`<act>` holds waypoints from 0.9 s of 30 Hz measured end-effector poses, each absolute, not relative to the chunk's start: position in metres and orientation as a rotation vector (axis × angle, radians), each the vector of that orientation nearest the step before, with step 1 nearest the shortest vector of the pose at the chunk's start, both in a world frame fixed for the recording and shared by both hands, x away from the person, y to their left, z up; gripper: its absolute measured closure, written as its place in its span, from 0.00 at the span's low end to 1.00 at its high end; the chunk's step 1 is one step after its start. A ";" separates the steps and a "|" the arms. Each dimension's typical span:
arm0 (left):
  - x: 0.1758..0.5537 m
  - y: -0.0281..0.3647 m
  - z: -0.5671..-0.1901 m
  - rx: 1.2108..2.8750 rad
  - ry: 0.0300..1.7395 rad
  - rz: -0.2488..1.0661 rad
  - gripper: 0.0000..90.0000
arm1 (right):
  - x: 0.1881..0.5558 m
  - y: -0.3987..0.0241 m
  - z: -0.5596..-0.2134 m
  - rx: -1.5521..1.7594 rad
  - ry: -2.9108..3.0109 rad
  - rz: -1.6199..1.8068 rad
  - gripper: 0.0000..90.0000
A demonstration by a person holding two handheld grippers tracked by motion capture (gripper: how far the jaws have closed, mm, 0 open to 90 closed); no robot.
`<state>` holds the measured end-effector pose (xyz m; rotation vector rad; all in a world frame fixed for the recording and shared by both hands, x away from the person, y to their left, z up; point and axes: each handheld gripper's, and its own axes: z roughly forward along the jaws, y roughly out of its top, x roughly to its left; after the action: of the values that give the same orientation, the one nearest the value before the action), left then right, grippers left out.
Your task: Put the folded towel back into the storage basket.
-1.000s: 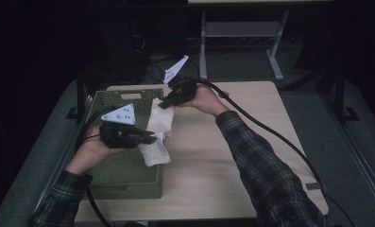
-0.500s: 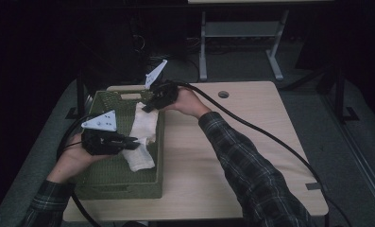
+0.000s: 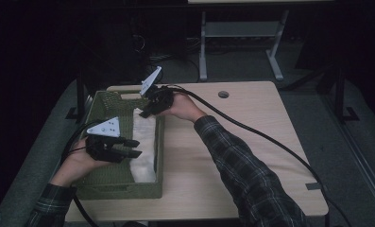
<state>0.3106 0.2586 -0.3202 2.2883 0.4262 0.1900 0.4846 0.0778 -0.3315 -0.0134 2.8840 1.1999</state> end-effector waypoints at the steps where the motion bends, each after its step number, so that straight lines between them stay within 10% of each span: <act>1: 0.311 0.258 -0.321 2.285 0.425 0.187 0.61 | 0.485 0.078 -0.332 -0.008 2.887 1.192 0.93; 17: 0.317 0.252 -0.318 2.237 0.422 0.197 0.53 | 0.503 0.081 -0.339 0.019 2.871 1.172 0.91; 27: 0.324 0.246 -0.317 2.222 0.435 0.202 0.50 | 0.524 0.063 -0.322 0.151 2.774 1.211 0.65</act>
<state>0.3236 0.2462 -0.3175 2.2223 0.4348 0.2022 0.5244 0.0630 -0.3223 0.1511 2.7736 1.2110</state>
